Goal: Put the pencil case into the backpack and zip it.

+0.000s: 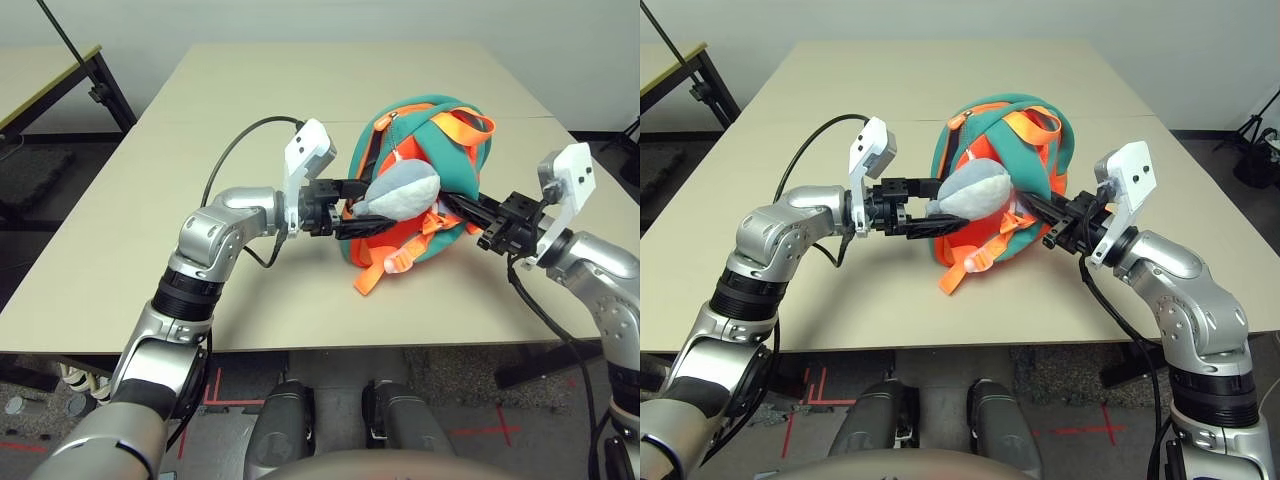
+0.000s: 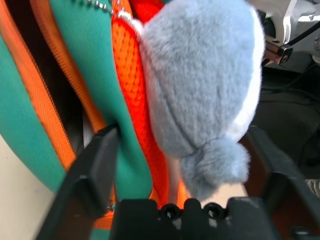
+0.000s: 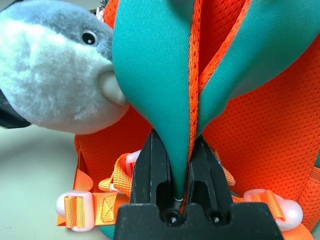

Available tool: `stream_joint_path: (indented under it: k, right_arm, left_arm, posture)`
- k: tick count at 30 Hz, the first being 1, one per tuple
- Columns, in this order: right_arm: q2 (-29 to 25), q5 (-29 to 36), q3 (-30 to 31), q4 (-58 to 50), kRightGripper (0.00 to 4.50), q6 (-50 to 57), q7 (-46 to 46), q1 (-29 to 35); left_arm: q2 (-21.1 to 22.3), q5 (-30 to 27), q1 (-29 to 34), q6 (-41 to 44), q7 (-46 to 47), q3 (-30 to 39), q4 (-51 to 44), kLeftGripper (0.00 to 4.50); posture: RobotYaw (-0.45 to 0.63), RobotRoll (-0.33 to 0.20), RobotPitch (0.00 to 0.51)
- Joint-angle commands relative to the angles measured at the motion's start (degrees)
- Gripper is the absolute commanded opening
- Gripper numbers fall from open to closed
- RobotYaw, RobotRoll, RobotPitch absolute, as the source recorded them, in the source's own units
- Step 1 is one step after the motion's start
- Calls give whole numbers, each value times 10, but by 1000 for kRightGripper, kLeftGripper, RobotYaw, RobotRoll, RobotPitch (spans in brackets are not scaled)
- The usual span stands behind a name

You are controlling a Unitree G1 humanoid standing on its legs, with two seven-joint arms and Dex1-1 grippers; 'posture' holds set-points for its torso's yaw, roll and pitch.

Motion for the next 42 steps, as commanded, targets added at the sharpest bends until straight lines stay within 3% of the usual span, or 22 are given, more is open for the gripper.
stream_joint_path:
  k: [1, 27, 30, 40, 42]
  right_arm:
    - [3, -3, 2, 3, 63, -6, -3, -1]
    - [9, -6, 2, 2, 63, -9, -5, 1]
    - [10, -7, 1, 1, 63, -9, -6, 2]
    - [12, -9, 1, 2, 63, -12, -4, 4]
    - [12, -9, 2, 4, 63, -13, -4, 3]
  left_arm:
    - [0, -9, -1, 10, -5, -1, -11, 4500]
    - [-12, -28, -29, 38, -1, 8, -50, 4500]
    - [-12, -26, -30, 38, -2, 6, -49, 3887]
    - [2, -29, -29, 51, -5, 3, -65, 287]
    - [10, -30, -28, 56, -7, 7, -70, 47]
  posture:
    - [41, 0, 63]
    - [39, 0, 61]
    - [37, 0, 60]
    - [46, 0, 60]
    - [48, 0, 60]
